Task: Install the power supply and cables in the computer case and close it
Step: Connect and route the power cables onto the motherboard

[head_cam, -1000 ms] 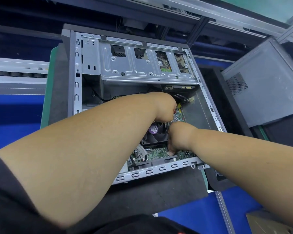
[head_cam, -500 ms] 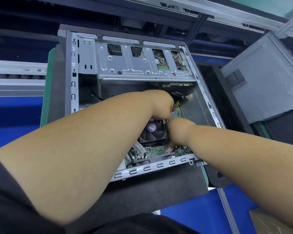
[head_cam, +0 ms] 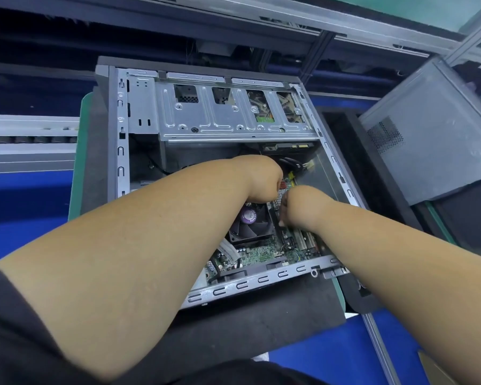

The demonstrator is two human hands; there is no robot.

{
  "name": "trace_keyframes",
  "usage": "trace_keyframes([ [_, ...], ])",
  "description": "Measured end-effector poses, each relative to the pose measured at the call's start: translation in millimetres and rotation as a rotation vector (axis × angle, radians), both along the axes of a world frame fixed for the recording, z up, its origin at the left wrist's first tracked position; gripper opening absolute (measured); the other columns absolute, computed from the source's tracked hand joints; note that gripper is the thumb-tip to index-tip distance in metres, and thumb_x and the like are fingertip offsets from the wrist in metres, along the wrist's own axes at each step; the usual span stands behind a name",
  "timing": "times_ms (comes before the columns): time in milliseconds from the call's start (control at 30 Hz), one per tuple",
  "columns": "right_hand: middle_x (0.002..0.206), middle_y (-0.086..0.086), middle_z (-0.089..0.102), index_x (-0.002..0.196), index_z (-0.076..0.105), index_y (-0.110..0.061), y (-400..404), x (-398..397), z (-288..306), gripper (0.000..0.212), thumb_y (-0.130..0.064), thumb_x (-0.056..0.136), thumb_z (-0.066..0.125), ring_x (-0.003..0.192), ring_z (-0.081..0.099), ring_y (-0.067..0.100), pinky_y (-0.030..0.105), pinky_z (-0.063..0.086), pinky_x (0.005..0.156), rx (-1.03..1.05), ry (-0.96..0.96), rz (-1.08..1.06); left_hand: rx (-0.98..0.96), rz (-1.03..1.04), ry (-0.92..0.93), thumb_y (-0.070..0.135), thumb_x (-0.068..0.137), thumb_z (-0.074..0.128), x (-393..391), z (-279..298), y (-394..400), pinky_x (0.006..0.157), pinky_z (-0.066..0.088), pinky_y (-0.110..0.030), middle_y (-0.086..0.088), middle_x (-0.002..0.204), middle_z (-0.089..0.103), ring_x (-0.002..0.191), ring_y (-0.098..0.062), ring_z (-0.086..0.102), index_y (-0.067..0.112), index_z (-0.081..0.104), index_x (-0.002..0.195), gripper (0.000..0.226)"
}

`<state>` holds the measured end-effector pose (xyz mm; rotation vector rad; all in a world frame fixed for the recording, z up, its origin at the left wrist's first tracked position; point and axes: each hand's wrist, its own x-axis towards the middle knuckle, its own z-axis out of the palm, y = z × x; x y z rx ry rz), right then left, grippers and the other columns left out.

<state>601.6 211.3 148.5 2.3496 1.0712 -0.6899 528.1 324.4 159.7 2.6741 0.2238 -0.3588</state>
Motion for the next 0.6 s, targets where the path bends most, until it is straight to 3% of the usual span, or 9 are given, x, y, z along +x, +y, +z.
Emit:
trace_keyframes([
  [100, 0.099, 0.007, 0.069, 0.103, 0.071, -0.007, -7.1, -0.5, 2.6, 0.018, -0.017, 0.094, 0.058, 0.095, 0.065, 0.027, 0.032, 0.054, 0.083, 0.107, 0.005, -0.026, 0.0, 0.002, 0.005, 0.019, 0.089, 0.053, -0.8, 0.7, 0.6, 0.083, 0.052, -0.037, -0.01, 0.108, 0.068, 0.087, -0.023, 0.056, 0.012, 0.07, 0.106, 0.026],
  [200, 0.094, 0.008, 0.063, 0.094, 0.062, -0.008, -12.1, -1.7, 7.1, 0.013, -0.017, 0.096, 0.052, 0.097, 0.064, 0.03, 0.03, 0.049, 0.077, 0.236, -0.009, -0.082, 0.015, -0.01, 0.0, 0.021, 0.089, 0.053, -1.9, 1.2, 1.0, 0.086, 0.052, -0.038, -0.004, 0.108, 0.068, 0.097, -0.024, 0.06, 0.017, 0.07, 0.107, 0.025],
  [300, 0.096, 0.01, 0.07, 0.095, 0.07, -0.006, -12.7, -2.8, 17.9, 0.016, -0.012, 0.092, 0.055, 0.095, 0.065, 0.029, 0.035, 0.054, 0.083, 0.351, -0.005, -0.073, 0.021, -0.002, -0.016, 0.025, 0.09, 0.056, -2.2, 0.5, 1.4, 0.08, 0.048, -0.031, 0.002, 0.109, 0.067, 0.095, -0.019, 0.058, 0.022, 0.069, 0.109, 0.023],
  [400, 0.092, 0.008, 0.071, 0.089, 0.072, -0.011, -16.9, -3.8, 36.7, 0.015, -0.014, 0.09, 0.058, 0.09, 0.064, 0.025, 0.033, 0.053, 0.082, 0.572, 0.0, -0.097, 0.019, 0.023, -0.051, 0.026, 0.089, 0.058, -5.7, 2.5, 1.1, 0.074, 0.04, -0.026, 0.005, 0.109, 0.067, 0.088, -0.015, 0.053, 0.027, 0.068, 0.11, 0.022],
  [600, 0.063, -0.009, 0.06, 0.077, 0.073, -0.02, -45.0, 8.8, 81.9, 0.013, -0.014, 0.083, 0.063, 0.062, 0.052, 0.005, 0.024, 0.041, 0.062, 0.996, 0.136, -0.162, 0.01, 0.091, -0.16, 0.03, 0.084, 0.066, -16.8, 17.8, -11.0, 0.083, 0.049, -0.031, 0.009, 0.104, 0.066, 0.094, -0.014, 0.059, 0.031, 0.069, 0.101, 0.017],
])
